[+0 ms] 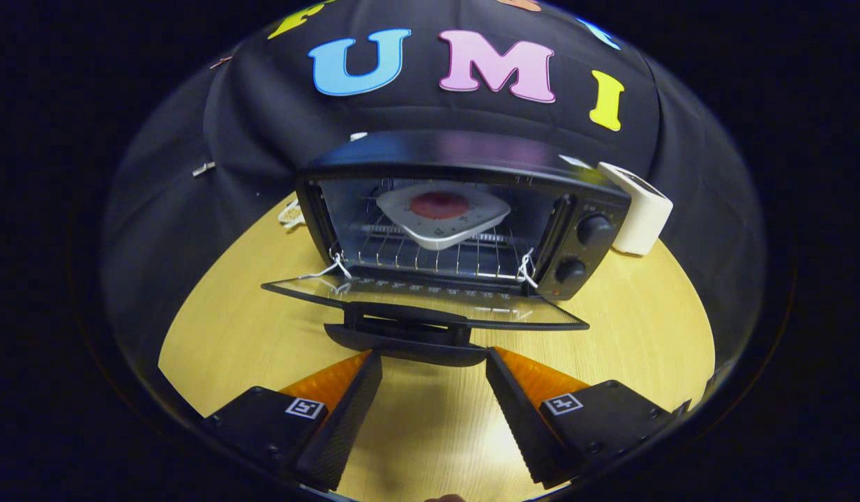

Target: Open the toaster oven, put the food inside, and close the toaster oven door.

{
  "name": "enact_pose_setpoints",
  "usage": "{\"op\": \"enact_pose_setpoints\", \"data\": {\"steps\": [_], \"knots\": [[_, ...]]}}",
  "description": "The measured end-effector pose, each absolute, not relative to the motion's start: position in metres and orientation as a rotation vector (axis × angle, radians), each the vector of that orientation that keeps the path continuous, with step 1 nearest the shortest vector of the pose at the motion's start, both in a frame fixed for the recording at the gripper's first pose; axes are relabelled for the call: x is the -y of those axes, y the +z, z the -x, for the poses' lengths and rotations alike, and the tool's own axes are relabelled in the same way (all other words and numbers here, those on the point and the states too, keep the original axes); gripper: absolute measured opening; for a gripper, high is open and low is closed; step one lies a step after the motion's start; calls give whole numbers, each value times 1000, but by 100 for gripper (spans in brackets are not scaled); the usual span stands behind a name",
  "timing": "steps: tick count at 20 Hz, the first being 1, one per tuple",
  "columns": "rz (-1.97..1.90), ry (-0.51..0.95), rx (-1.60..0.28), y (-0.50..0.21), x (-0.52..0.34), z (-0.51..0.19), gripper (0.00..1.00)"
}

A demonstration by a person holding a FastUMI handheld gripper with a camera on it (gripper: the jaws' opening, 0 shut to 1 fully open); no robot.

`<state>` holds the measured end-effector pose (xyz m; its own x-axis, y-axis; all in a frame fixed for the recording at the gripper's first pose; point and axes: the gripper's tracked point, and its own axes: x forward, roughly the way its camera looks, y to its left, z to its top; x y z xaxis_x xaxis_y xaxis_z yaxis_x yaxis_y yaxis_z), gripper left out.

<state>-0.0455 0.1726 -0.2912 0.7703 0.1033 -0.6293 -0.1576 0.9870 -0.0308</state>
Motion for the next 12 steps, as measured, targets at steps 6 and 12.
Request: {"op": "enact_pose_setpoints", "data": {"steps": [6, 12], "knots": [[71, 125, -526, -239, -166, 14, 99], [98, 160, -271, -124, -140, 4, 99]]}}
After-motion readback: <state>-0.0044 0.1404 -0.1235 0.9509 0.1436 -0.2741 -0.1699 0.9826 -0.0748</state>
